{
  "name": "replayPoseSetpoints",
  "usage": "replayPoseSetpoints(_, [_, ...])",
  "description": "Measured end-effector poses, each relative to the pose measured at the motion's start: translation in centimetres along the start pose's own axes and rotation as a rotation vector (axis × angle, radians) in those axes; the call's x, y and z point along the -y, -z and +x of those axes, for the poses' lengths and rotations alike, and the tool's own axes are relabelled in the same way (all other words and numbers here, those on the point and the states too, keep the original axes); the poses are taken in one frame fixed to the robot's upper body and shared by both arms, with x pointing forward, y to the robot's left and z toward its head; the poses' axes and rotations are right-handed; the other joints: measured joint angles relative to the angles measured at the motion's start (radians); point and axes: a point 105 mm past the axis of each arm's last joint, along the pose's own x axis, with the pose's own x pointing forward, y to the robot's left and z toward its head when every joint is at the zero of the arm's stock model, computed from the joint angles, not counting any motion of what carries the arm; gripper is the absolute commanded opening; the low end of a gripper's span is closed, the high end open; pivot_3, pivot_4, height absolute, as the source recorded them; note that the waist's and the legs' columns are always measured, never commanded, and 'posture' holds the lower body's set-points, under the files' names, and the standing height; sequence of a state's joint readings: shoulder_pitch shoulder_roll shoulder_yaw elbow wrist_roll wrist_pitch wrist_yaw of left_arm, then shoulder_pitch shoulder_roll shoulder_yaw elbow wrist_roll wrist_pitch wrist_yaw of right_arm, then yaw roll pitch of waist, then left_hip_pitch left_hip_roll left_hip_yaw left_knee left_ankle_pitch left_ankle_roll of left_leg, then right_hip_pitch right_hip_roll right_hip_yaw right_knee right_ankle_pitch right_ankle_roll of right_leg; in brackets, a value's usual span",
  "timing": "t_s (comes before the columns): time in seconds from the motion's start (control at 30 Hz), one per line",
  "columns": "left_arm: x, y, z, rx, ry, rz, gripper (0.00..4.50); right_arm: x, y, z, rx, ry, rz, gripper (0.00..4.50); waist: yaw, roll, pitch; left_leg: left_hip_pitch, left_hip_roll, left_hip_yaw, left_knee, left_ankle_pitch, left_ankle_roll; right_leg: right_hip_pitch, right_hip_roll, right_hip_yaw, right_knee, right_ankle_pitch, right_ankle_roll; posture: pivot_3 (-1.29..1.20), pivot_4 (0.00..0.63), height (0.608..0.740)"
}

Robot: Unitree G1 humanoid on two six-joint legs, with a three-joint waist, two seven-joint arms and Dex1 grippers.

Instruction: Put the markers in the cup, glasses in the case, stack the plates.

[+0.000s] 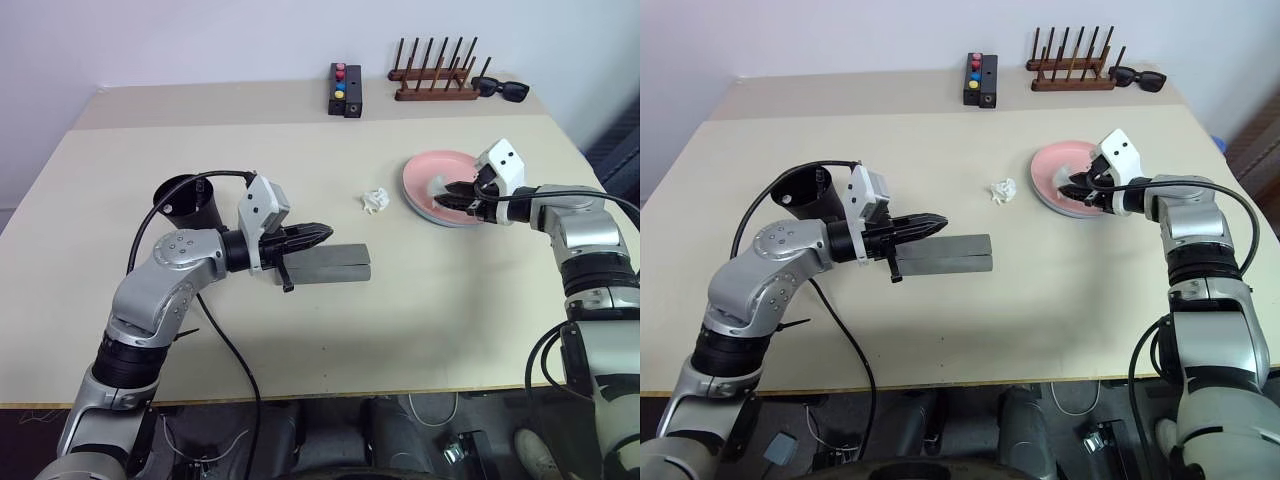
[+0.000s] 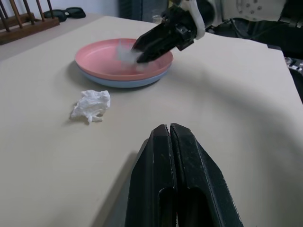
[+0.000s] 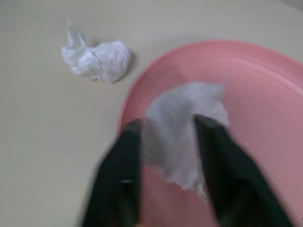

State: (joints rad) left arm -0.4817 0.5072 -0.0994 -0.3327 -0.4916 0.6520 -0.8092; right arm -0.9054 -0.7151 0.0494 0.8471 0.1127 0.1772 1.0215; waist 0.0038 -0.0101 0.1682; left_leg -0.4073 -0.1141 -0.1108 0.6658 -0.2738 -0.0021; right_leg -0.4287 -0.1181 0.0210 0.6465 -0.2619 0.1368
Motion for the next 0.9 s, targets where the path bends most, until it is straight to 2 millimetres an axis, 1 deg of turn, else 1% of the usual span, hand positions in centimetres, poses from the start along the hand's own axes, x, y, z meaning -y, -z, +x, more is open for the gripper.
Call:
replayPoseSetpoints(0.03, [0.0,0.0,0.0,0.000,-0.003,0.000,0.00,0.1,0.1,0.0,-0.004,0.005,-0.003,3.45,0.000,0.000,0.000,0.000,0.000,0.000,0.000,0.000,0.000,0.000,0.000,0.000,0.000,0.000,0.000,0.00,0.150,0.740])
replayPoseSetpoints(0.17, [0.0,0.1,-0.1,-0.003,-0.007,-0.002,0.00,0.3,0.5,0.0,-0.016,0.020,-0.001,3.45,-0.002,0.000,0.000,0.000,0.000,0.000,0.000,0.000,0.000,0.000,0.000,0.000,0.000,0.000,0.000,0.00,0.150,0.740])
replayPoseSetpoints(0.23, [0.0,0.2,-0.1,-0.007,-0.001,-0.010,0.00,0.4,0.2,-0.1,-0.005,0.022,-0.003,3.45,-0.004,0.000,0.000,0.000,0.000,0.000,0.000,0.000,0.000,0.000,0.000,0.000,0.000,0.000,0.000,0.00,0.150,0.740])
replayPoseSetpoints(0.27, [0.1,0.2,-0.1,-0.009,0.006,-0.015,0.00,0.3,-0.3,-0.1,0.012,0.017,-0.003,3.45,-0.006,0.000,0.000,0.000,0.000,0.000,0.000,0.000,0.000,0.000,0.000,0.000,0.000,0.000,0.000,0.00,0.150,0.740])
replayPoseSetpoints(0.4, [0.8,0.4,-0.8,-0.038,0.090,-0.023,0.00,-1.0,-4.0,-0.6,0.140,-0.050,-0.041,3.45,-0.017,0.001,0.000,0.000,0.000,-0.001,-0.001,0.000,0.000,0.000,0.000,0.000,0.000,0.000,0.000,0.00,0.150,0.740])
replayPoseSetpoints(0.47, [1.3,0.7,-1.2,-0.056,0.141,-0.029,0.00,-2.1,-4.9,-0.7,0.179,-0.093,-0.055,3.45,-0.019,0.001,0.000,0.000,0.000,-0.001,-0.001,0.000,0.000,0.000,0.000,0.000,0.000,0.000,0.000,0.00,0.150,0.740])
replayPoseSetpoints(0.57, [1.6,0.8,-1.3,-0.063,0.169,-0.025,0.00,-3.8,-4.8,0.0,0.190,-0.151,-0.037,3.45,-0.018,0.001,0.000,0.000,0.000,-0.001,0.000,0.000,0.000,0.000,0.000,0.000,0.000,0.000,0.000,0.00,0.150,0.740])
replayPoseSetpoints(0.7, [1.4,0.8,-1.1,-0.055,0.146,-0.016,0.00,-5.4,-4.3,1.3,0.191,-0.200,-0.007,3.45,-0.015,0.001,0.000,0.000,0.000,-0.001,0.000,0.000,0.000,0.000,0.000,0.000,0.000,0.000,0.000,0.00,0.150,0.740])
replayPoseSetpoints(0.9, [0.4,0.6,-0.7,-0.035,0.045,0.000,0.00,-6.5,-3.4,3.0,0.177,-0.227,0.021,3.45,-0.018,0.001,0.000,0.000,0.000,-0.001,0.000,0.000,0.000,0.000,0.000,0.000,0.001,0.000,0.000,0.00,0.150,0.740])
